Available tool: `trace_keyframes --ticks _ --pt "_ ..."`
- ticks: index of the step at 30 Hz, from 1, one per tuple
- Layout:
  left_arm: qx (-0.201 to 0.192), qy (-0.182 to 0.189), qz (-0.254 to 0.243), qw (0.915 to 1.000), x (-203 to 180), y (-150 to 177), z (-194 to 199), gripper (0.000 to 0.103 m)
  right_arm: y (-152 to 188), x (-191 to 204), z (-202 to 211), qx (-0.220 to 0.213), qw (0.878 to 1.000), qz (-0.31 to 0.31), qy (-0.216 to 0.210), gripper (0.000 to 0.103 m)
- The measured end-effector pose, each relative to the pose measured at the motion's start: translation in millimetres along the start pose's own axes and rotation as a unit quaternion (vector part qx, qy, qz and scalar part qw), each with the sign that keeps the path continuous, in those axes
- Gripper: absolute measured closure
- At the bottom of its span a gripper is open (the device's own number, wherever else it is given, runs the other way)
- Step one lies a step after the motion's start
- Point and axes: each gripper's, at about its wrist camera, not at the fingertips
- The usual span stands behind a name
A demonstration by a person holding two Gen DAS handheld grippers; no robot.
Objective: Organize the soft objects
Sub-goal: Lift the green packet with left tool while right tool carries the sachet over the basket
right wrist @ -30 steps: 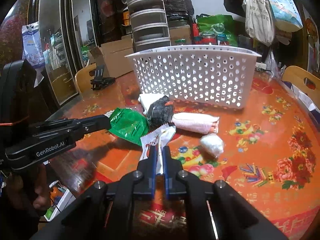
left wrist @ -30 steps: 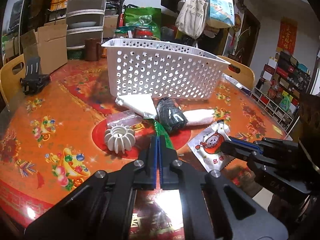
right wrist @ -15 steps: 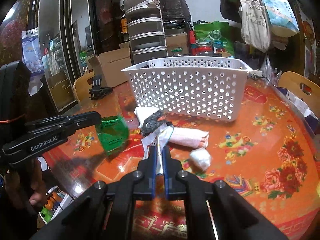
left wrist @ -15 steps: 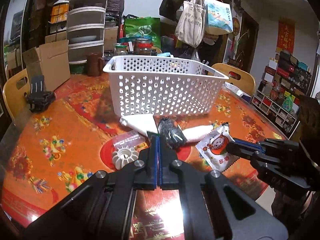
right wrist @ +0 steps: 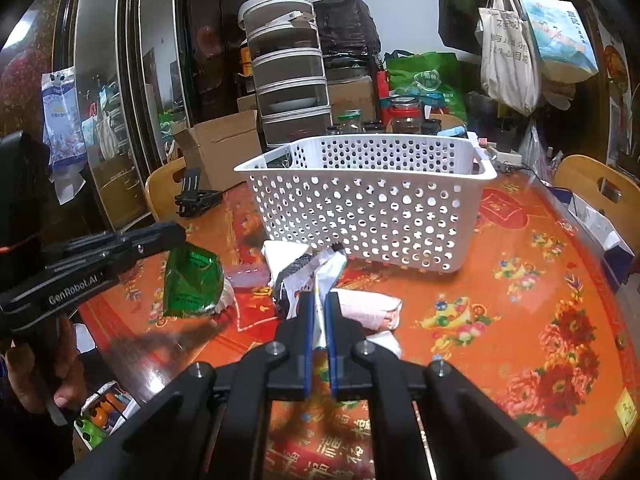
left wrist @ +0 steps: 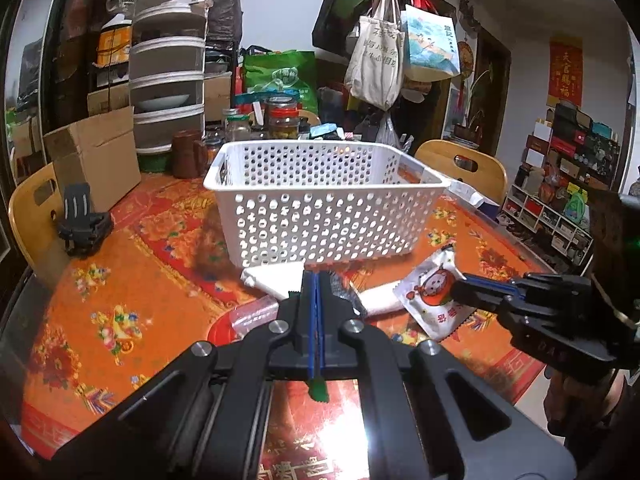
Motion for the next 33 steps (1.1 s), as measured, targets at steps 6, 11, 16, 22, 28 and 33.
trace_keyframes --ticks 6,11,16,22,28,33 --pt "-0.011 -0.001 -0.008 0.9999 -3.2 -21.1 6.2 0.103 -16.2 -12.2 6.0 -0.001 1.000 -0.002 0.011 0.098" --pt "-0.019 -0.005 -0.006 0.9998 -1.6 -42.9 11.4 0.103 -33.8 -19.5 9.6 -0.002 1.000 0.009 0.023 0.098" --pt "-0.026 -0.006 -0.004 0.9996 -0.5 -68.1 15.4 0.103 -57.0 -30.1 10.4 -0.002 0.999 0.014 0.032 0.098" --pt "-0.026 -0.001 0.004 0.9996 4.7 -102.8 12.7 0.103 -89.5 -38.7 11.8 -0.004 0.999 0.020 0.035 0.098" --pt "-0.019 0.005 0.015 0.9997 12.2 -142.6 -4.1 0.103 -127.4 -51.7 6.1 0.002 0.999 0.018 0.038 0.098" --pt "-0.006 0.001 0.023 0.9997 20.6 -174.6 -28.6 0.103 -155.3 -65.2 -8.9 0.017 0.999 0.008 0.040 0.098"
Point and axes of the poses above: each gripper's, at about its wrist camera, not at the fingertips, and z roughly against the way its jaws point, x to its left, y to its underside, and after that the axes turned 10 degrees about x, right-handed
